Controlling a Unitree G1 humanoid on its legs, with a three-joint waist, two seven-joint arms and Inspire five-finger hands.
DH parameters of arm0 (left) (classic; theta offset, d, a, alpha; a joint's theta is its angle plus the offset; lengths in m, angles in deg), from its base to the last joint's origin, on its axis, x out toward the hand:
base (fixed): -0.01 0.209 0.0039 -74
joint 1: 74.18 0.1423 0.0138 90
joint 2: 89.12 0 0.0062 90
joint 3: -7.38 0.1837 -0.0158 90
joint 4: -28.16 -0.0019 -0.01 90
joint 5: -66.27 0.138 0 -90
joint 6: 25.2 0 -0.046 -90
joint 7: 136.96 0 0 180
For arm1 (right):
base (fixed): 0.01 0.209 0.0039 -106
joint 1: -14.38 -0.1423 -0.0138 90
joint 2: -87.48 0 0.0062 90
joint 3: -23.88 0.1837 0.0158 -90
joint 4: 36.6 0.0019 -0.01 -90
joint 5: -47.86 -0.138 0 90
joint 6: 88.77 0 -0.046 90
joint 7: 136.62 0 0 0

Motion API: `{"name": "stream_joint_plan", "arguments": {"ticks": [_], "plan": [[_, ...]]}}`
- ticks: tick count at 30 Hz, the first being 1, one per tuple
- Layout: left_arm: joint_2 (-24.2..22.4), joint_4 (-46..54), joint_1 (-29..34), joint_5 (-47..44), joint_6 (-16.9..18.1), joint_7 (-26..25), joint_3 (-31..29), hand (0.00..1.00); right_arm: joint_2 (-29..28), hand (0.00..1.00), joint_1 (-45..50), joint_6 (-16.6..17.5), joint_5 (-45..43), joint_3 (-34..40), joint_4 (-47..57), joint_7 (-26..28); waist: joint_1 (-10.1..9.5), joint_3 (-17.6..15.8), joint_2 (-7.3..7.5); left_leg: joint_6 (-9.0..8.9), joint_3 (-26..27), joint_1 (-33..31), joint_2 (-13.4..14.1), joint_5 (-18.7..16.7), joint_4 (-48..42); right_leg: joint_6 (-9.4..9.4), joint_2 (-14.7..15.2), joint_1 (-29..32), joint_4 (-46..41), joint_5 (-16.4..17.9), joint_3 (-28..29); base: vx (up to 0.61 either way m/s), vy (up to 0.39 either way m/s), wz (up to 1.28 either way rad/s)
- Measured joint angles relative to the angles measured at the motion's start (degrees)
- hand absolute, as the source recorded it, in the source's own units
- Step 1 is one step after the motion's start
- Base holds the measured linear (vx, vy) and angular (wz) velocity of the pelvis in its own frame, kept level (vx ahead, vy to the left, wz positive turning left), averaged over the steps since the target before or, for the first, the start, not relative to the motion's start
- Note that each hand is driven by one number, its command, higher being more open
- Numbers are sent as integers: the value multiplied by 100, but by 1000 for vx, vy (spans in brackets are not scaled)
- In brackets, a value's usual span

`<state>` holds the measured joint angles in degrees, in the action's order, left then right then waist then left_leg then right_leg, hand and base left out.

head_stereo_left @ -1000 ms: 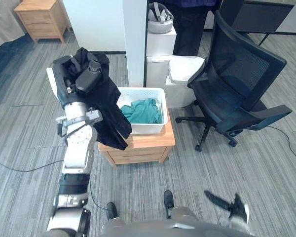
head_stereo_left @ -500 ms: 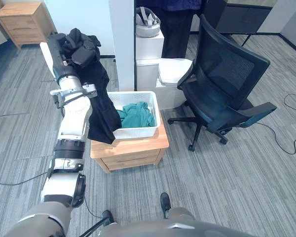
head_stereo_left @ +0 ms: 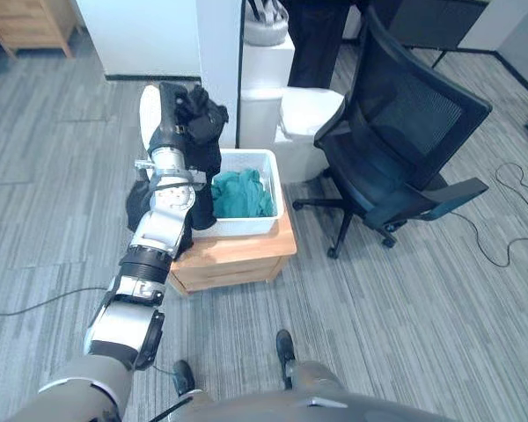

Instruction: Tidy up the quilt and then pick up the clothes from the bed and put them into the laundry hamper

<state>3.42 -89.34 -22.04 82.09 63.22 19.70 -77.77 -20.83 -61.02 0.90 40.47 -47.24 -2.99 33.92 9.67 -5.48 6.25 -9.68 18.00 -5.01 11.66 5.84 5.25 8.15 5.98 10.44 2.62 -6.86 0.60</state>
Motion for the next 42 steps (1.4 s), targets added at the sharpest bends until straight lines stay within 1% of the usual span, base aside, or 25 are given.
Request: {"name": "stream_joint_plan", "arguments": {"ticks": [1,3,4,6,8,9,11,14,17,20,23,24,27,30,33,38,42], "plan": [[-2,-119,-4,54,-60,11,0,0,-7,100,4,0,-1,-21,0,-5,10,-4,8,0,38,-55,4,0,0,2,0,58,-5,-8,15,26,-1,-20],[-2,-518,-152,58,-207,36,1,0,-10,100,5,12,-25,-144,50,-11,-9,-144,50,6,128,-122,16,-10,0,0,6,178,-28,-26,72,34,-4,-15],[-3,-720,-309,57,-259,63,0,0,-19,100,7,25,-32,-163,89,-13,-9,-184,68,6,201,-210,42,-12,-1,0,20,295,-42,-35,71,0,0,0],[19,-855,-586,72,-260,70,5,0,-29,100,6,102,-35,-274,128,-26,-20,-327,105,-27,433,-310,81,58,-3,-14,40,409,-43,-62,78,53,-3,0],[47,-900,-783,185,-260,69,56,0,-28,100,11,142,-38,-349,138,-58,-39,-358,121,28,453,-448,63,96,-4,-16,61,543,-52,-65,94,62,6,0],[67,-998,-1006,309,-253,69,136,0,-25,100,12,200,-44,-386,163,-75,-81,-449,122,34,463,-505,34,127,-7,-14,86,605,-59,-67,95,77,13,2],[69,-1071,-1143,308,-251,69,134,0,-21,100,19,230,-60,-396,193,-75,-100,-487,107,35,490,-566,16,138,-9,-13,99,671,-71,-67,99,45,10,0],[96,-1074,-1231,308,-251,68,117,0,41,100,27,237,-107,-573,278,-92,-126,-576,47,31,528,-649,17,160,-12,-13,98,759,-92,-68,99,42,3,-1],[90,-1091,-1230,308,-250,69,108,0,205,100,26,261,-191,-798,380,-113,-179,-659,-58,24,542,-676,59,153,-4,-13,66,833,-168,-68,101,5,-6,-2],[89,-1096,-1221,309,-250,108,110,0,248,100,24,310,-224,-849,510,-114,-206,-690,-98,20,539,-697,73,114,-1,-13,61,853,-168,-68,104,0,0,0],[87,-1138,-1204,309,-236,177,111,0,260,100,21,347,-228,-907,594,-117,-247,-695,-105,14,534,-700,97,67,-1,-27,50,853,-167,-79,99,0,0,0],[87,-1138,-1185,309,-227,188,111,100,260,100,21,351,-228,-927,606,-118,-255,-696,-107,15,537,-702,103,67,-1,-28,49,853,-167,-80,95,-23,-15,4],[86,-1137,-1076,311,-205,264,115,100,266,100,20,357,-227,-939,665,-125,-263,-724,-151,19,553,-750,127,70,-1,-39,49,860,-167,-87,34,-16,-14,12],[84,-1136,-848,310,-206,289,114,100,286,100,11,361,-224,-960,725,-139,-313,-765,-191,47,681,-768,167,125,-1,-41,44,862,-160,-88,-19,-2,-9,5],[80,-1136,-715,308,-206,288,113,100,306,100,-2,365,-225,-997,730,-196,-323,-769,-192,37,697,-778,152,223,-2,-41,59,857,-157,-88,-27,10,-2,2],[74,-1030,-704,280,-206,270,111,100,327,100,-3,378,-225,-987,735,-221,-330,-769,-192,85,677,-734,96,292,-5,-41,107,793,-157,-87,-37,12,2,5],[38,-177,-466,161,-194,166,98,100,326,100,-3,368,-223,-932,719,-215,-344,-777,-205,72,600,-571,88,301,-4,-58,85,595,-142,-64,-76,-9,0,5]]}}
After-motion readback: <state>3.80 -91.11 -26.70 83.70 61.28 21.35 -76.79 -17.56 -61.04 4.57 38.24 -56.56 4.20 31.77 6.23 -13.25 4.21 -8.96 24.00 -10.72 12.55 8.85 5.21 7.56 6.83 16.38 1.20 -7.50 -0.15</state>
